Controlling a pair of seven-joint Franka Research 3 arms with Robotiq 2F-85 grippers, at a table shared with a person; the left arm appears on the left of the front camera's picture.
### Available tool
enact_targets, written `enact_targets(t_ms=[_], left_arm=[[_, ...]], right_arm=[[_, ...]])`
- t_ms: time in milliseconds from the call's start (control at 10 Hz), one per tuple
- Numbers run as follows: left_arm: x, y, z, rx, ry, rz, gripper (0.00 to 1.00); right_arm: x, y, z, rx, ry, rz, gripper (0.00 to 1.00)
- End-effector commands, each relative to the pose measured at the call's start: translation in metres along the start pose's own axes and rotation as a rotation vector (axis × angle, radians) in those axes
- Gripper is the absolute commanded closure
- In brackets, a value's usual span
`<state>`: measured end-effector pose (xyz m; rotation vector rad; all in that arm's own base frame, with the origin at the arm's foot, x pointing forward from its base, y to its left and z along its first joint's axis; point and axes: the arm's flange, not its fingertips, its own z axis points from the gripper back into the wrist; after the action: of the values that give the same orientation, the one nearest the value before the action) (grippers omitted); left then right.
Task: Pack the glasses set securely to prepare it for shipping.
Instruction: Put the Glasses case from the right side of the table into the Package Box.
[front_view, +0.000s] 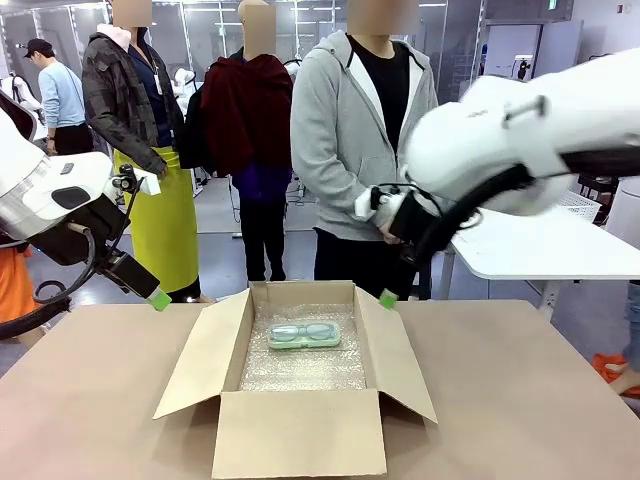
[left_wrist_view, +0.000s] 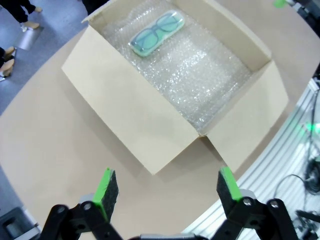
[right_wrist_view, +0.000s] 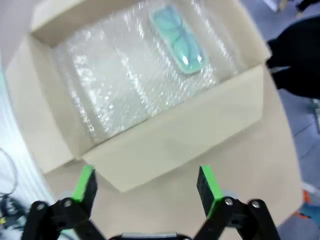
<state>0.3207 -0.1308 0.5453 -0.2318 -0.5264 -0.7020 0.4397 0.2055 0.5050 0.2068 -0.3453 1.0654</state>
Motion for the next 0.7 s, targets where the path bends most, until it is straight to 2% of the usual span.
enact_targets(t_ms=[0, 300, 600], left_arm=[[0.0, 0.002, 0.0, -0.005, -0.012, -0.002, 0.0], [0.0, 0.002, 0.0, -0.005, -0.012, -0.002, 0.0], [0.0, 0.002, 0.0, -0.005, -0.012, -0.002, 0.0]], right_arm=[[-0.038, 0.045, 0.005, -0.071, -0.061, 0.026, 0.0], [-0.119, 0.065, 0.031, -0.122, -0.244, -0.127, 0.0], [-0.169, 0.075, 0.051, -0.149, -0.283, -0.262, 0.0]])
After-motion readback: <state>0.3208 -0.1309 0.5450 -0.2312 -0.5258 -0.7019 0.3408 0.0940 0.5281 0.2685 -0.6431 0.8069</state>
